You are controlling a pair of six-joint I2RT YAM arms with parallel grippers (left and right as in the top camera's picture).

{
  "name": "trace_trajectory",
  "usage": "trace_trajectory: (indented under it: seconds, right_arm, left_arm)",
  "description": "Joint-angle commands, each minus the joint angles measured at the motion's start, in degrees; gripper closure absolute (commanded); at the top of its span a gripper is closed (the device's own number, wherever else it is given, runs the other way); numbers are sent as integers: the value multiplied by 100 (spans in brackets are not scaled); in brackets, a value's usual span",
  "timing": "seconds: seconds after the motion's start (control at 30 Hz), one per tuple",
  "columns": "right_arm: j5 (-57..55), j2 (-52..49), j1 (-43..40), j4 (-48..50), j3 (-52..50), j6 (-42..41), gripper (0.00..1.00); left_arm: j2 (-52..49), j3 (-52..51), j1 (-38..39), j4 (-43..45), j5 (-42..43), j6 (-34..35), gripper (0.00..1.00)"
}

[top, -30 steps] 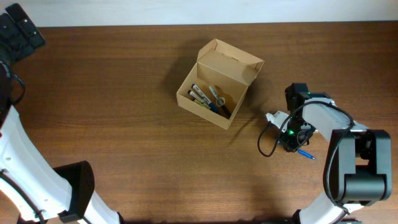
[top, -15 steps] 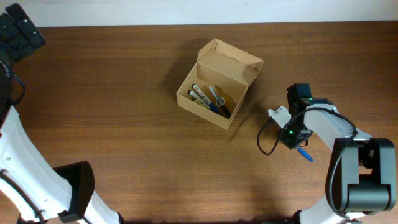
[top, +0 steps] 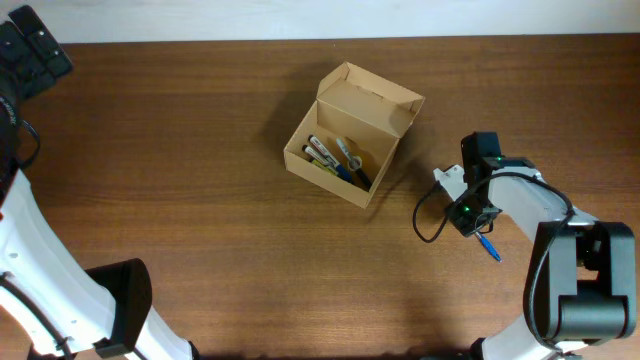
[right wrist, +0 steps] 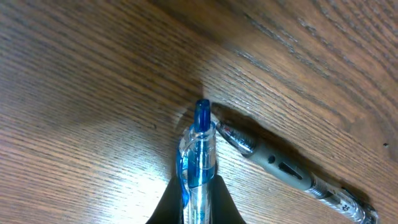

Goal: Pack container
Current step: 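Return the right gripper and grasp the blue pen, then carry the blue pen into the box and release it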

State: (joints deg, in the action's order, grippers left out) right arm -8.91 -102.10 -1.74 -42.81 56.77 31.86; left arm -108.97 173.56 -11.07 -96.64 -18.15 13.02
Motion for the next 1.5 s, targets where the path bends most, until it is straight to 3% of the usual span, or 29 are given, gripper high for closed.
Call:
trace_trajectory:
  seconds: [0.0, 0.23, 0.6, 1.0, 1.27, 1.47]
  right_arm:
    - [175, -433, 0, 103, -155, -431, 96]
    - [614, -426, 409, -501, 946, -745, 96]
    - [649, -413, 1635, -1663, 3786, -1054, 96]
    - [522, -413, 2177, -2041, 4291, -1180, 96]
    - [271, -404, 2940, -1587, 4507, -1180, 96]
    - [35, -601, 3053, -820, 4503, -1088, 96]
  left_arm:
    - [-39, -11, -39, 0, 39, -50, 0]
    - [-39, -11, -39, 0, 39, -50, 0]
    - [-39, -11, -39, -2, 39, -50, 0]
    - [-39, -11, -39, 0, 39, -50, 0]
    - [-39, -11, -39, 0, 39, -50, 0]
    - [-39, -11, -39, -2, 39, -50, 0]
